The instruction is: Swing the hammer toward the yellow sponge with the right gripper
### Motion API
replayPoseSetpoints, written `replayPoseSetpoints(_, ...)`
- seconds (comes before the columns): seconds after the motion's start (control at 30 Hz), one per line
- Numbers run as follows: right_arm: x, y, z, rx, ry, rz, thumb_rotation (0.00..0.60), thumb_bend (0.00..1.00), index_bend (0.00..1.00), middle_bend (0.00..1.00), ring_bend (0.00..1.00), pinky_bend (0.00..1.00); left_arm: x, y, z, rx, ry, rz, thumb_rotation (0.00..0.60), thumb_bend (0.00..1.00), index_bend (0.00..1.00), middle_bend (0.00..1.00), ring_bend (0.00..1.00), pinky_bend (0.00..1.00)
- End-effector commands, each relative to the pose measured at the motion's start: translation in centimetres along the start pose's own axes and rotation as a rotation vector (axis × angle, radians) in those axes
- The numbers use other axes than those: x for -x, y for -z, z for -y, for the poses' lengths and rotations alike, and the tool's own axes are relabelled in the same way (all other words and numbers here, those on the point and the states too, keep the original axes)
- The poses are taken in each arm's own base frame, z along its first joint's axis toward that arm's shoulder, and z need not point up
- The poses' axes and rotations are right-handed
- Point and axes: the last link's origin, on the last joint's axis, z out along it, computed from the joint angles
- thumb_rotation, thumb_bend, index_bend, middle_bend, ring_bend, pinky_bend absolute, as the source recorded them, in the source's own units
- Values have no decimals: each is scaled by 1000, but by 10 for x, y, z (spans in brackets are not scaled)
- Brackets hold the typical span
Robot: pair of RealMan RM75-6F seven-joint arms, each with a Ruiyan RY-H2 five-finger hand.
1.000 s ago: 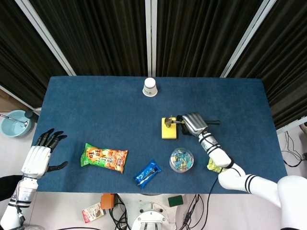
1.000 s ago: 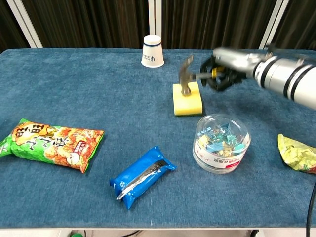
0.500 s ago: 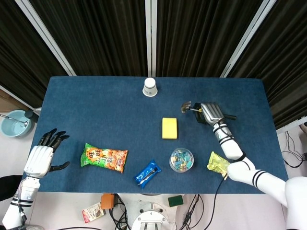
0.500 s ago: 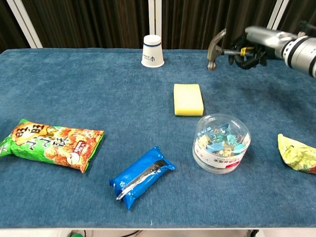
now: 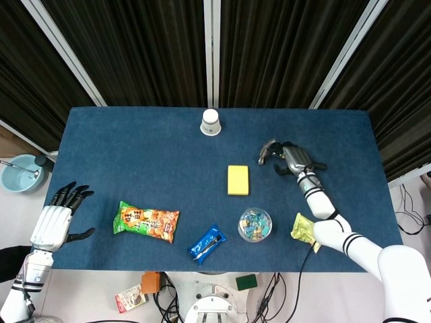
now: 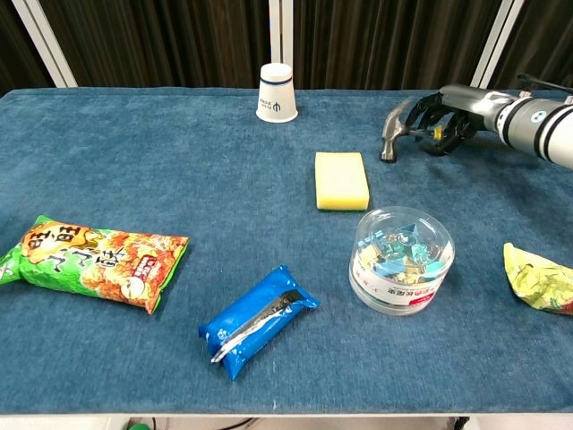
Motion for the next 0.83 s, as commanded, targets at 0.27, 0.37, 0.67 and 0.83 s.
replayPoseSetpoints(0.27,-55,89,-31,-71,51,-177,600,104,36,156,1,132,-8,0,6,-13,-33,-5,600,90,201,156,51,111)
replayPoseSetpoints(0.37,-68,132,-48,-49,153,-247,600,194,50,180,5,149,-12,1,12,-39,-80,-11,600,90,201,155,51,111)
replayPoseSetpoints(0.67,-64,265,-91,55,205,-390,600,212,46,105,1,124,-21,13,28,-130,-138,-65,600,90,202,155,51,111)
replayPoseSetpoints(0.83,-51,298,-100,63,163,-405,600,212,42,88,0,94,-22,23,28,-139,-140,-86,600,90,201,156,51,111)
